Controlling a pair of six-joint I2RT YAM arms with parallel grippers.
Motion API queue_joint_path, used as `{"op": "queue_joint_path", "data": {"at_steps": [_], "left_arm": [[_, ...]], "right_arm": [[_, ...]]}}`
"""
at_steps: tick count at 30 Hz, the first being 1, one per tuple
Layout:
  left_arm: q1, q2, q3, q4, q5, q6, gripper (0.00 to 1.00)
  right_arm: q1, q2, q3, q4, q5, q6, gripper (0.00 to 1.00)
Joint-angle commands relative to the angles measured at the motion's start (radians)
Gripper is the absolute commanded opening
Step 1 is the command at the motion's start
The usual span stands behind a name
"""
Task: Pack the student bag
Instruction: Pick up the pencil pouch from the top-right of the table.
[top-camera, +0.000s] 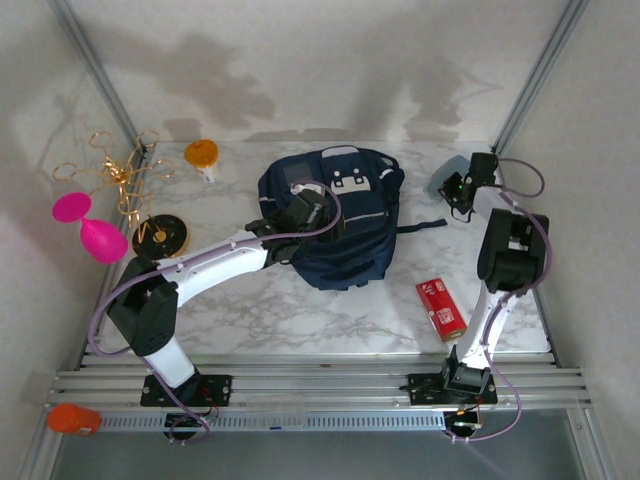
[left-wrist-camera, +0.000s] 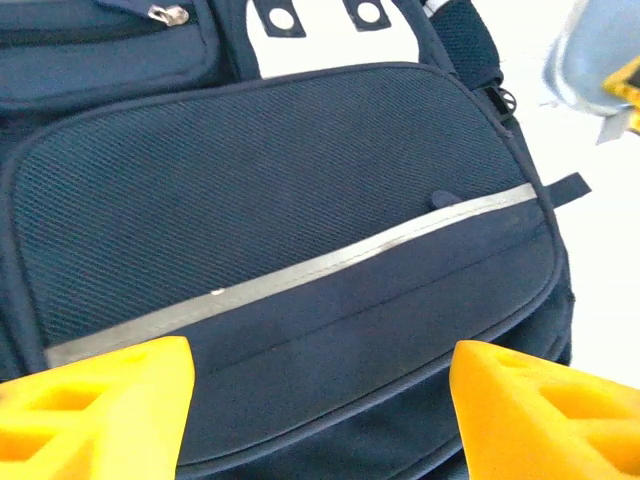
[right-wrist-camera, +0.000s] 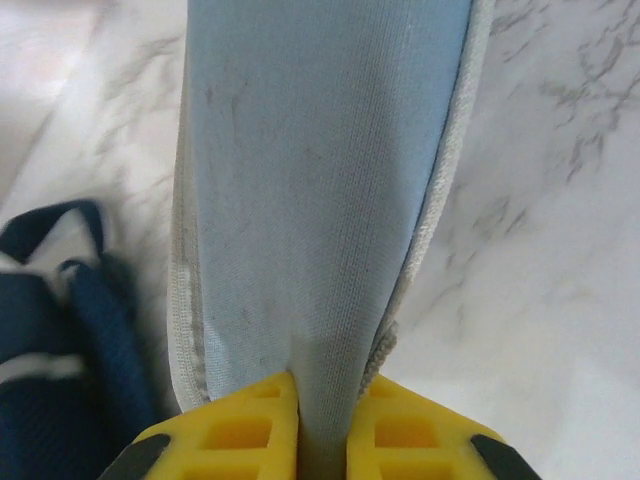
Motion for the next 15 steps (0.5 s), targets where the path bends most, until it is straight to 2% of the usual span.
{"op": "queue_joint_path", "data": {"at_steps": [1,4,9,13,15], "left_arm": [[0.004,-0.048,0.028,-0.049,-0.091,0.169,0.69],[-0.018,-0.061,0.004,-0.032,-0.133,0.292,0.72],[-0.045,-0.061,-0.014,0.013,-0.066,0.416,0.82],[-0.092,-0.043,0.001,-0.001,0.014,0.54,0.89],[-0.131,-0.021,0.017,-0.007,-0.027,0.59,0.91]], "right_arm": [[0.029,-0.176,-0.108,0.043,-0.069,0.005,0.07],[0.052,-0.341,-0.254,0.057,-0.109,0.018,0.08],[0.098,-0.598,-0.421,-0.048,-0.166,-0.019,0.08],[0.104,-0.792,-0.512,-0.145,-0.163,-0.065,0.11],[0.102,-0.859,-0.54,-0.196,-0.169,-0.092,0.11]]}}
